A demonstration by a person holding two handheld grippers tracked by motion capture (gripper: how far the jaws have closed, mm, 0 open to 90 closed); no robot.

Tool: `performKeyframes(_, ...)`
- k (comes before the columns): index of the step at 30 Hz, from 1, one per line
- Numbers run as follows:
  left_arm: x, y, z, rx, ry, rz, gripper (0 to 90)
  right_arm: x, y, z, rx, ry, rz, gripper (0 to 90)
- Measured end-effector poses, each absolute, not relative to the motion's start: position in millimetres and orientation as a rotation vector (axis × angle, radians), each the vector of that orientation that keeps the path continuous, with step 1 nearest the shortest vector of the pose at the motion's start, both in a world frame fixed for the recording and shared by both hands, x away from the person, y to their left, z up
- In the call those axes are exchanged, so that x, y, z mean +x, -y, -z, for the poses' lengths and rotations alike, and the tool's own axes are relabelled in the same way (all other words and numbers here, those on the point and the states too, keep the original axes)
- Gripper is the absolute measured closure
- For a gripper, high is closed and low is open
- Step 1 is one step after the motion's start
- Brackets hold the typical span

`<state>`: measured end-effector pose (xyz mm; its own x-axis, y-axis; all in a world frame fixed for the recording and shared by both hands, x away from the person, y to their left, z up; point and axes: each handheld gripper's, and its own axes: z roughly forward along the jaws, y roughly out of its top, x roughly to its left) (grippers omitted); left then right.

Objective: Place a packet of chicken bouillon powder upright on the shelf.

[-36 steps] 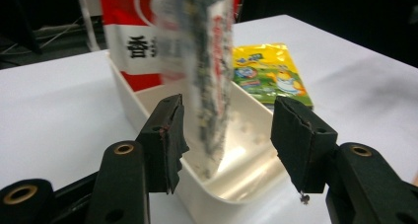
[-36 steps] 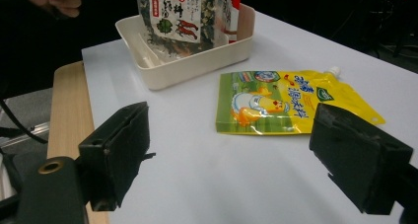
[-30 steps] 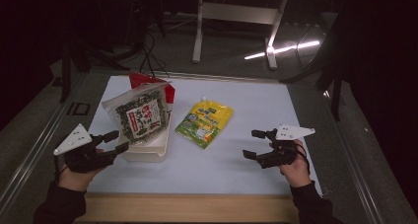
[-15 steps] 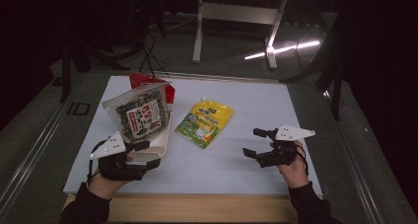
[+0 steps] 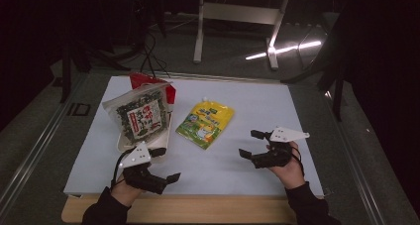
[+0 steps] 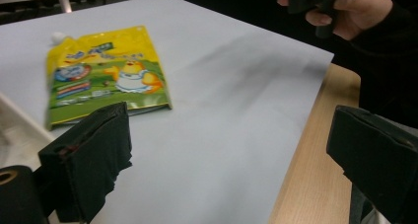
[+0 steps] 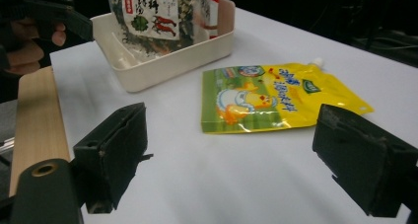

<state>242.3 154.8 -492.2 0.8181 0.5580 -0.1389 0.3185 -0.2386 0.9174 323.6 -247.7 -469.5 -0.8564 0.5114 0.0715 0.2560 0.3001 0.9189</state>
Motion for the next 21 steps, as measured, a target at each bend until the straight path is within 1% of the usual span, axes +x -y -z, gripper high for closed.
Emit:
performKeyframes(2, 241.5, -150.8, 495.9, 1.854, -0.66, -0.263, 4.2, 325.2, 244.5, 469.8, 0.695, -2.335, -1.573, 15.0)
performKeyframes(4, 241.0, -148.2, 498.6, 1.855, -0.655, -0.263, 4.2, 327.1, 240.6, 469.0, 0.691, -2.335, -1.567, 18.5)
performKeyframes(5, 241.0, -148.2, 498.6, 1.855, -0.655, -0.263, 4.2, 327.1, 240.6, 469.0, 0.691, -2.335, -1.567, 18.5)
performKeyframes(7, 240.2, -146.9, 500.4, 1.847, -0.65, -0.279, 4.2, 332.2, 234.5, 466.7, 0.688, -2.327, -1.56, 23.7)
performKeyframes(9, 240.1, -147.2, 500.6, 1.842, -0.652, -0.28, 4.2, 336.2, 229.8, 465.2, 0.685, -2.326, -1.541, 25.6)
performKeyframes(10, 239.4, -148.2, 500.4, 1.839, -0.649, -0.292, 4.2, 338.3, 227.5, 464.6, 0.686, -2.331, -1.535, 30.4)
performKeyframes(12, 238.9, -148.9, 500.6, 1.833, -0.647, -0.303, 4.2, 342.5, 222.4, 464.6, 0.683, -2.333, -1.51, 34.3)
performKeyframes(13, 238.5, -149.3, 500.9, 1.826, -0.649, -0.304, 4.2, 345.0, 220.2, 464.9, 0.688, -2.34, -1.509, 38.4)
performKeyframes(14, 238.5, -149.3, 500.9, 1.826, -0.649, -0.304, 4.2, 345.0, 220.2, 464.9, 0.688, -2.34, -1.509, 38.4)
performKeyframes(15, 238.1, -149.5, 501.7, 1.823, -0.648, -0.307, 4.2, 349.9, 214.8, 465.8, 0.695, -2.346, -1.489, 41.5)
performKeyframes(18, 237.9, -149.4, 503.1, 1.821, -0.647, -0.297, 4.2, 358.1, 207.0, 467.0, 0.703, -2.348, -1.467, 46.0)
performKeyframes(21, 237.7, -149.3, 504.0, 1.827, -0.644, -0.3, 4.2, 367.9, 201.4, 467.9, 0.723, -2.339, -1.468, 48.7)
